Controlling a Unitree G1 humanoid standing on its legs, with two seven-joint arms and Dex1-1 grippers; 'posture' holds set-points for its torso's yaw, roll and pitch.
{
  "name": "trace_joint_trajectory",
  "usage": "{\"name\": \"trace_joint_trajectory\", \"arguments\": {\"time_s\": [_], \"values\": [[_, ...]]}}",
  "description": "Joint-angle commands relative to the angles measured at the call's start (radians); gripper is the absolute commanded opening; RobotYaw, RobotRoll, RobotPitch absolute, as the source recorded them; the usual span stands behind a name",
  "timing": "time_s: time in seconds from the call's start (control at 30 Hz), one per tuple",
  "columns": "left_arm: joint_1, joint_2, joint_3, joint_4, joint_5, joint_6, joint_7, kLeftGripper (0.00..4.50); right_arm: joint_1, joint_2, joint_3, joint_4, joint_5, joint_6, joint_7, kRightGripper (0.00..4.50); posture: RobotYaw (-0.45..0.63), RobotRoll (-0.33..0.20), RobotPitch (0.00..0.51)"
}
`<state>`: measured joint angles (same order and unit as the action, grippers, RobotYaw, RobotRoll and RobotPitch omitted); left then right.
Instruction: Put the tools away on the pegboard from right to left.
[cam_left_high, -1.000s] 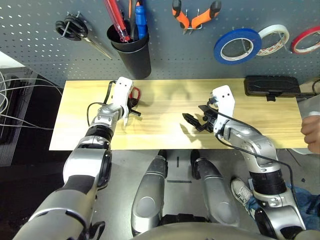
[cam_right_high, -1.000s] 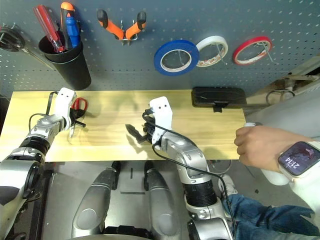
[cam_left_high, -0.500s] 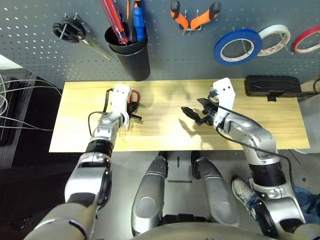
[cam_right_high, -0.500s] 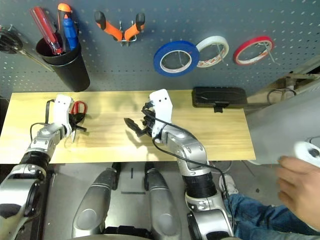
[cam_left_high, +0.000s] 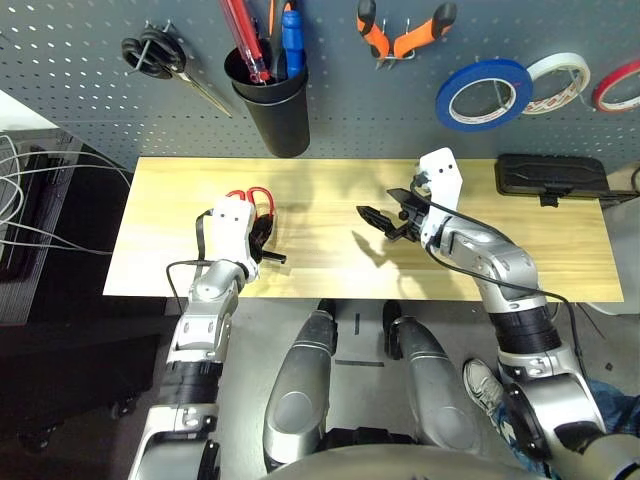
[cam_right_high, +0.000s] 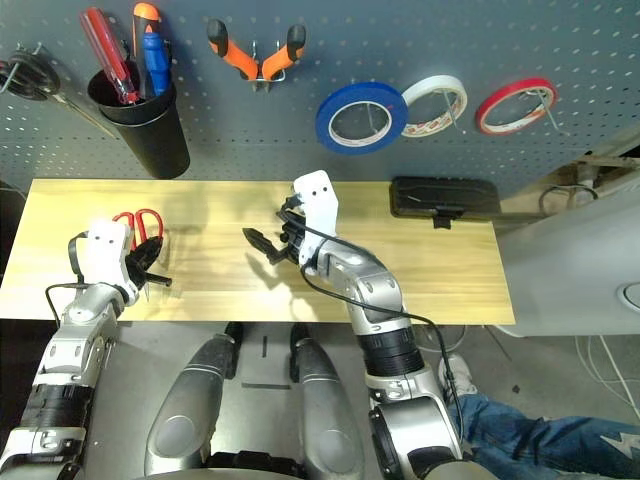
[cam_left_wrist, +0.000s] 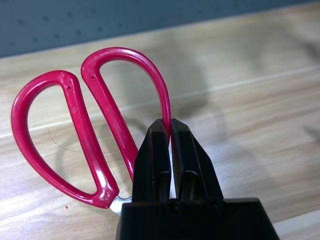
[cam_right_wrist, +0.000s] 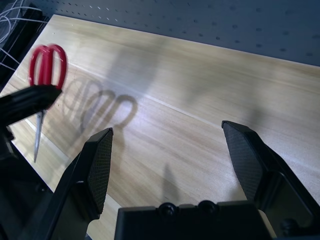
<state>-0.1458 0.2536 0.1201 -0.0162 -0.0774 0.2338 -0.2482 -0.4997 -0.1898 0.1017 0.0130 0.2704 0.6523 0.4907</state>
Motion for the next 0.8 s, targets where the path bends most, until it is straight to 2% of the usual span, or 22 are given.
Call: {"name": "trace_joint_trajectory", "arguments": {"time_s": [0.03,0.23,0.47,0.63,0.8], "values": [[0.047,-0.009,0.001,-0.068,-0.01,-0.022,0.006,0.01,0.01,0.004,0.016,0.019,-0.002,-0.017,0.016,4.5,0.13,0.0,0.357],[0.104,0.006,-0.026,-0.189,0.023,-0.115,0.002,0.01,0.0,0.002,0.02,-0.004,0.006,-0.04,0.045,4.5,0.13,0.0,0.356],[0.123,0.027,-0.044,-0.226,0.098,-0.258,0.027,0.01,0.001,-0.002,0.05,-0.061,0.01,-0.095,0.106,4.5,0.14,0.0,0.357],[0.106,0.058,-0.062,-0.223,0.179,-0.366,0.045,0.01,-0.019,0.024,0.051,-0.097,0.03,-0.106,0.119,4.5,0.14,0.0,0.357],[0.042,0.097,-0.045,-0.201,0.226,-0.427,0.067,0.01,-0.04,0.048,0.047,-0.122,0.054,-0.138,0.142,4.5,0.14,0.0,0.356]]}}
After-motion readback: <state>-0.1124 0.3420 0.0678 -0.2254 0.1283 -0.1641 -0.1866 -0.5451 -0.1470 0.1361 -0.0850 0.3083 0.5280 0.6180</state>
